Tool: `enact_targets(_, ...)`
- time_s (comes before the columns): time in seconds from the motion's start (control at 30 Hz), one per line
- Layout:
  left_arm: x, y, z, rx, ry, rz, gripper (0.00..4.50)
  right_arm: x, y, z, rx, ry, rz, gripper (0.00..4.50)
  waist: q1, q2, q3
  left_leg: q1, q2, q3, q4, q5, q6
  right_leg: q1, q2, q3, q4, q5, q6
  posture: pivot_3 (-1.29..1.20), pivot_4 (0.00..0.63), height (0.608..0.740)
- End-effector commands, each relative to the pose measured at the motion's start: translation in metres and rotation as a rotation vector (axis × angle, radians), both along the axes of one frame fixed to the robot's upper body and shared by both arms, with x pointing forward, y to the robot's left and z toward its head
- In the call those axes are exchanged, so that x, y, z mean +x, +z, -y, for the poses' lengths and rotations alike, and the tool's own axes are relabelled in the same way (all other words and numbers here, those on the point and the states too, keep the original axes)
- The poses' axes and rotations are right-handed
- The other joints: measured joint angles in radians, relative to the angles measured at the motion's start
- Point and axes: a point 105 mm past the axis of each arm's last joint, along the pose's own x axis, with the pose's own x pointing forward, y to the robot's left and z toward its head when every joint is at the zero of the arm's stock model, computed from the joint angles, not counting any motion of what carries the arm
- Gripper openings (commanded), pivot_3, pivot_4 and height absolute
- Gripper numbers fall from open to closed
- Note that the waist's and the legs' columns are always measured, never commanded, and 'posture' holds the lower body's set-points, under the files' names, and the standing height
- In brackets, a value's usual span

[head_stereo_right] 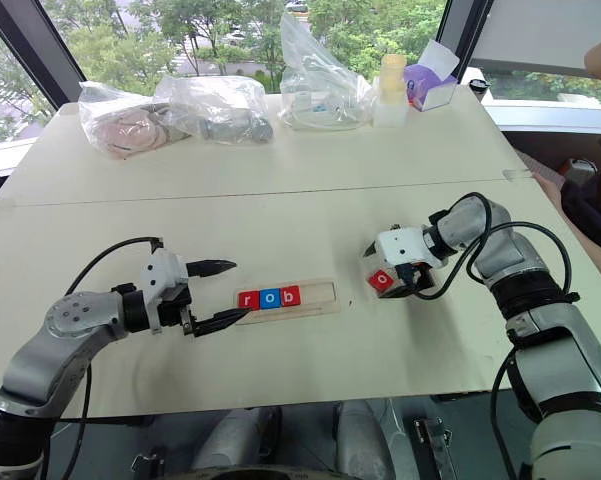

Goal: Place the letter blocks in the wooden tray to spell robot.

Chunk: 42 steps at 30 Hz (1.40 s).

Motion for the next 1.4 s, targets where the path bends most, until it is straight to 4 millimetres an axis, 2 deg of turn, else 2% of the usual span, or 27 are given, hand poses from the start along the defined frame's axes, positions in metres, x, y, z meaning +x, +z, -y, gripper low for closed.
enact_targets(0.03, 0.001, 0.009, 0.003, -0.013, -0.014, 0.034, 4.50, 0.002, 0.001, 0.013, -0.059, -0.017, 0.013, 4.47, 0.000, 0.000, 0.000, 0.000, 0.000, 0.000, 0.000, 0.000, 0.000, 0.000, 0.000, 0.000, 0.000, 0.000, 0.000, 0.00, 0.150, 0.740)
enact_targets(0.23, 0.001, 0.009, 0.004, -0.020, -0.012, 0.036, 4.50, 0.006, 0.000, 0.018, -0.090, -0.010, 0.013, 4.47, 0.000, 0.000, 0.000, 0.000, 0.000, 0.000, 0.000, 0.000, 0.000, 0.000, 0.000, 0.000, 0.000, 0.000, 0.000, 0.00, 0.150, 0.740)
enact_targets(0.33, 0.001, 0.009, 0.004, -0.024, -0.007, 0.036, 4.50, 0.002, -0.001, 0.007, -0.065, 0.032, -0.014, 3.64, 0.000, 0.000, 0.000, 0.000, 0.000, 0.000, 0.000, 0.000, 0.000, 0.001, 0.000, 0.000, 0.000, 0.000, 0.000, 0.00, 0.150, 0.740)
enact_targets(0.5, 0.002, 0.009, 0.003, -0.028, 0.004, 0.039, 4.50, -0.002, -0.008, -0.006, -0.052, 0.077, -0.061, 1.17, -0.010, 0.000, 0.000, 0.002, 0.001, 0.000, 0.000, 0.000, 0.000, 0.001, 0.000, 0.000, 0.000, 0.000, 0.000, 0.00, 0.150, 0.740)
enact_targets(0.7, 0.001, 0.009, 0.002, -0.027, 0.014, 0.043, 4.50, -0.002, -0.011, -0.012, -0.019, 0.036, -0.121, 1.10, -0.009, 0.000, 0.000, 0.010, 0.001, 0.000, -0.003, 0.000, 0.000, 0.007, 0.000, 0.001, 0.000, -0.001, -0.003, 0.00, 0.150, 0.740)
enact_targets(0.8, 0.001, 0.009, 0.002, -0.027, 0.017, 0.044, 4.50, -0.007, -0.003, -0.017, 0.060, -0.074, -0.220, 1.10, -0.007, 0.000, 0.000, 0.010, 0.001, 0.000, -0.003, 0.000, 0.000, 0.007, 0.000, 0.001, 0.000, -0.002, -0.003, 0.00, 0.150, 0.740)
enact_targets(0.93, 0.001, 0.009, 0.003, -0.030, 0.022, 0.046, 4.50, -0.027, 0.014, -0.023, 0.138, -0.206, -0.286, 1.10, 0.002, 0.001, 0.000, 0.007, 0.001, -0.001, -0.003, 0.000, 0.000, 0.005, -0.001, 0.001, 0.000, -0.001, -0.003, 0.00, 0.150, 0.740)
enact_targets(1.07, 0.000, 0.007, 0.004, -0.036, 0.021, 0.042, 4.50, -0.041, 0.028, -0.032, 0.206, -0.269, -0.248, 1.10, 0.004, 0.001, 0.000, -0.004, 0.000, -0.001, 0.000, 0.000, 0.000, -0.004, -0.002, 0.000, 0.000, 0.000, 0.000, 0.00, 0.150, 0.740)
enact_targets(1.17, 0.000, 0.006, 0.006, -0.042, 0.015, 0.035, 4.50, -0.052, 0.037, -0.052, 0.283, -0.285, -0.211, 1.10, 0.003, 0.001, 0.000, -0.006, 0.000, -0.001, 0.000, 0.000, 0.000, -0.007, -0.002, 0.000, 0.001, 0.000, 0.000, 0.00, 0.150, 0.740)
enact_targets(1.3, 0.000, 0.007, 0.009, -0.046, 0.005, 0.032, 4.50, -0.049, 0.042, -0.069, 0.340, -0.337, -0.159, 1.10, 0.002, 0.001, 0.000, -0.006, 0.001, -0.001, 0.000, 0.000, 0.000, -0.008, -0.002, 0.000, 0.001, 0.001, -0.001, 0.00, 0.150, 0.740)
enact_targets(1.4, 0.000, 0.009, 0.009, -0.045, 0.000, 0.030, 4.50, -0.041, 0.034, -0.084, 0.337, -0.363, -0.019, 1.10, 0.003, 0.000, 0.000, -0.007, 0.000, -0.001, 0.000, 0.000, 0.000, -0.008, -0.002, 0.000, 0.001, 0.001, -0.001, 0.00, 0.150, 0.740)
